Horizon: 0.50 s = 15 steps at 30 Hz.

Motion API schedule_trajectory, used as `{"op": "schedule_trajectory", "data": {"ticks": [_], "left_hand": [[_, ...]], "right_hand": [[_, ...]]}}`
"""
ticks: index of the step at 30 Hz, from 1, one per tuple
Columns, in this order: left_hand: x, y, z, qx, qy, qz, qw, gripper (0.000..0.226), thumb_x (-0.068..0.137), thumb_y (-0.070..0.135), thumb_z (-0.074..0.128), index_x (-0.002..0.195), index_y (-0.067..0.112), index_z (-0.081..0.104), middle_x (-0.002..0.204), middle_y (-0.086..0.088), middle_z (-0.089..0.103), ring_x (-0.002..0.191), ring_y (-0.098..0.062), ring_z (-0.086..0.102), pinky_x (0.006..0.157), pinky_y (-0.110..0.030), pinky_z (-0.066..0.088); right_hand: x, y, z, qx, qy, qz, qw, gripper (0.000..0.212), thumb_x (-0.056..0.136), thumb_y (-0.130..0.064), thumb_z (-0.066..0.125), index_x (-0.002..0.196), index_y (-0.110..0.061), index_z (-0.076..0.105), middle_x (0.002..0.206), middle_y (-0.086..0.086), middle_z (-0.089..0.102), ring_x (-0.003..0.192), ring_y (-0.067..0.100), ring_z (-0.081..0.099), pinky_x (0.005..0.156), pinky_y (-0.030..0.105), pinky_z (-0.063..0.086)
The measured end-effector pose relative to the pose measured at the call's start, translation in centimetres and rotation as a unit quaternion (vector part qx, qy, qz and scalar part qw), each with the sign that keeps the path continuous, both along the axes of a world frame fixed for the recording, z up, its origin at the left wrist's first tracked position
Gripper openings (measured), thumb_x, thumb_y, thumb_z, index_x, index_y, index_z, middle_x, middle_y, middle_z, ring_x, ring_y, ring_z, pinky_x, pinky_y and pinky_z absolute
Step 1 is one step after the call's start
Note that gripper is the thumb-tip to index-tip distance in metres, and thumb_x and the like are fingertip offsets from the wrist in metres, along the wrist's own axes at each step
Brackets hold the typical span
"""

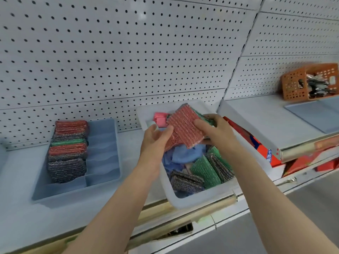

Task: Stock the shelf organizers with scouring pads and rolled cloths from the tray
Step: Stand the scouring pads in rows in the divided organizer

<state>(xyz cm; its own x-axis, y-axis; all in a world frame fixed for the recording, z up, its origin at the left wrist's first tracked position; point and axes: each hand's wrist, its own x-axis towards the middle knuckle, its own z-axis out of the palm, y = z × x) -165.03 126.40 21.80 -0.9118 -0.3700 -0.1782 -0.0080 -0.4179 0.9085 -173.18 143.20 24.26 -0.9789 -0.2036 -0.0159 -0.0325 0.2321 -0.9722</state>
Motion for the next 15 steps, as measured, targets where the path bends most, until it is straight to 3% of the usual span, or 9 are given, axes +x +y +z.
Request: {"op": "schedule_trajectory", "data": {"ticks": [3, 5, 8, 11, 13, 15], "left_hand": [[0.5, 0.0, 0.8, 0.073, 0.034, -0.033, 0.996, 0.058, 0.082, 0.036, 0.07, 0.13, 0.007, 0.054, 0.118, -0.014, 0.07, 0.105, -0.028, 0.07, 0.093, -0.049, 0.055], [1.0, -1.0, 1.2, 0.085, 0.042, -0.012, 0.995, 0.057, 0.082, 0.038, 0.068, 0.13, 0.009, 0.057, 0.113, -0.012, 0.073, 0.099, -0.025, 0.072, 0.082, -0.044, 0.06], [1.9, -3.9, 1.0, 0.077, 0.042, 0.042, 0.995, 0.041, 0.088, 0.032, 0.066, 0.125, 0.015, 0.061, 0.105, -0.003, 0.076, 0.091, -0.017, 0.074, 0.071, -0.031, 0.061], [3.6, -7.3, 0.9, 0.044, 0.019, 0.068, 0.997, 0.046, 0.086, 0.037, 0.068, 0.127, 0.017, 0.06, 0.111, -0.005, 0.074, 0.097, -0.021, 0.073, 0.08, -0.037, 0.061], [5.0, -10.2, 0.5, 0.018, -0.006, 0.088, 0.996, 0.063, 0.074, 0.048, 0.075, 0.128, 0.02, 0.06, 0.114, -0.005, 0.073, 0.101, -0.023, 0.072, 0.091, -0.045, 0.057], [6.8, -13.5, 0.4, -0.012, -0.027, 0.102, 0.994, 0.078, 0.059, 0.061, 0.083, 0.126, 0.027, 0.061, 0.114, 0.0, 0.073, 0.106, -0.023, 0.07, 0.097, -0.049, 0.053]], "right_hand": [[1.2, -3.1, 0.9, -0.108, -0.067, 0.04, 0.991, 0.042, 0.084, -0.034, 0.076, 0.118, -0.018, 0.057, 0.115, 0.012, 0.065, 0.096, 0.027, 0.071, 0.073, 0.043, 0.061], [2.1, -5.2, 1.1, -0.128, -0.105, 0.076, 0.983, 0.033, 0.088, -0.032, 0.072, 0.115, -0.015, 0.061, 0.114, 0.014, 0.068, 0.098, 0.027, 0.071, 0.078, 0.046, 0.061], [3.4, -8.4, 0.6, -0.072, -0.102, 0.121, 0.985, 0.045, 0.082, -0.04, 0.077, 0.116, -0.012, 0.066, 0.104, 0.005, 0.075, 0.093, 0.021, 0.073, 0.088, 0.045, 0.058], [4.7, -11.9, 0.1, -0.03, -0.041, 0.111, 0.993, 0.042, 0.08, -0.039, 0.079, 0.112, -0.015, 0.068, 0.098, 0.002, 0.076, 0.086, 0.017, 0.073, 0.079, 0.037, 0.06], [5.6, -14.6, -0.1, -0.023, -0.029, 0.112, 0.993, 0.041, 0.082, -0.035, 0.078, 0.113, -0.013, 0.062, 0.098, 0.005, 0.074, 0.082, 0.015, 0.071, 0.068, 0.028, 0.059], [6.6, -17.5, -0.4, -0.028, -0.055, 0.139, 0.988, 0.035, 0.084, -0.029, 0.077, 0.108, -0.01, 0.063, 0.097, 0.008, 0.074, 0.081, 0.016, 0.071, 0.07, 0.027, 0.059]]}}
